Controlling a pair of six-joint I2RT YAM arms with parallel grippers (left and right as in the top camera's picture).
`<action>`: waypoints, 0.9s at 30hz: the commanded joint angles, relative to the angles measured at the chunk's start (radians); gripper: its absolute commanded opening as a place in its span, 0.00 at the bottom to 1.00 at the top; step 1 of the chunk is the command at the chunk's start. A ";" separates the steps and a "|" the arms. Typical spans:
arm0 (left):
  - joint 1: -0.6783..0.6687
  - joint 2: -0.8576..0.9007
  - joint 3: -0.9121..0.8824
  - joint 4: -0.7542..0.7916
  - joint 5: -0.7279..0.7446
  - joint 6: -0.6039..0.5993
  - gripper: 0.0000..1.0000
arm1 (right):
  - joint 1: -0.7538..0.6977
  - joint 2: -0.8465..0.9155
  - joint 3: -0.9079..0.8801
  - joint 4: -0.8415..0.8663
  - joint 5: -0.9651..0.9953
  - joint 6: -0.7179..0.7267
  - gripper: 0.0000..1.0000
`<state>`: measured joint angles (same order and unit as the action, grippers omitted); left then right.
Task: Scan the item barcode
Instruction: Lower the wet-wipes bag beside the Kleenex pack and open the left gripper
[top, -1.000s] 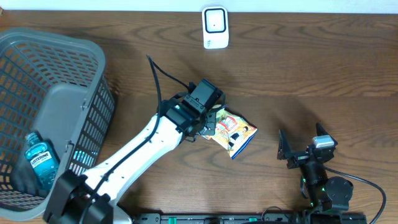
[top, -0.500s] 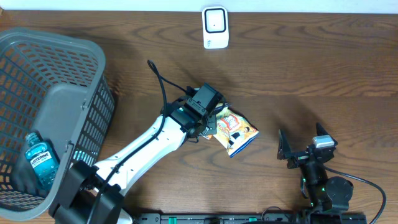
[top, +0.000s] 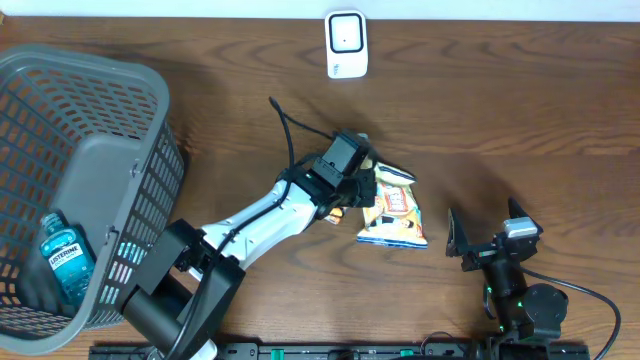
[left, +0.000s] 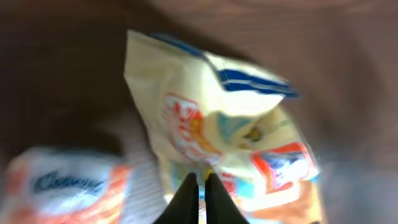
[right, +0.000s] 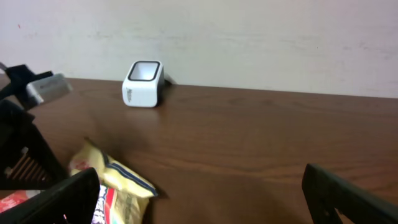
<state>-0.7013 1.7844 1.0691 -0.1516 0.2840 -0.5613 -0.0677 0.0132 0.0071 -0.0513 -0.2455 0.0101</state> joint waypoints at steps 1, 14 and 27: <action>0.000 -0.029 0.026 -0.004 0.071 0.101 0.07 | 0.004 0.000 -0.002 -0.005 0.008 -0.011 0.99; -0.002 -0.123 0.028 0.001 0.276 0.198 0.07 | 0.004 0.000 -0.002 -0.005 0.008 -0.011 0.99; -0.004 0.145 0.028 0.055 0.377 0.164 0.07 | 0.004 0.000 -0.002 -0.005 0.008 -0.011 0.99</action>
<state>-0.7025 1.8534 1.0817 -0.1177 0.5808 -0.3927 -0.0677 0.0128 0.0071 -0.0513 -0.2459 0.0101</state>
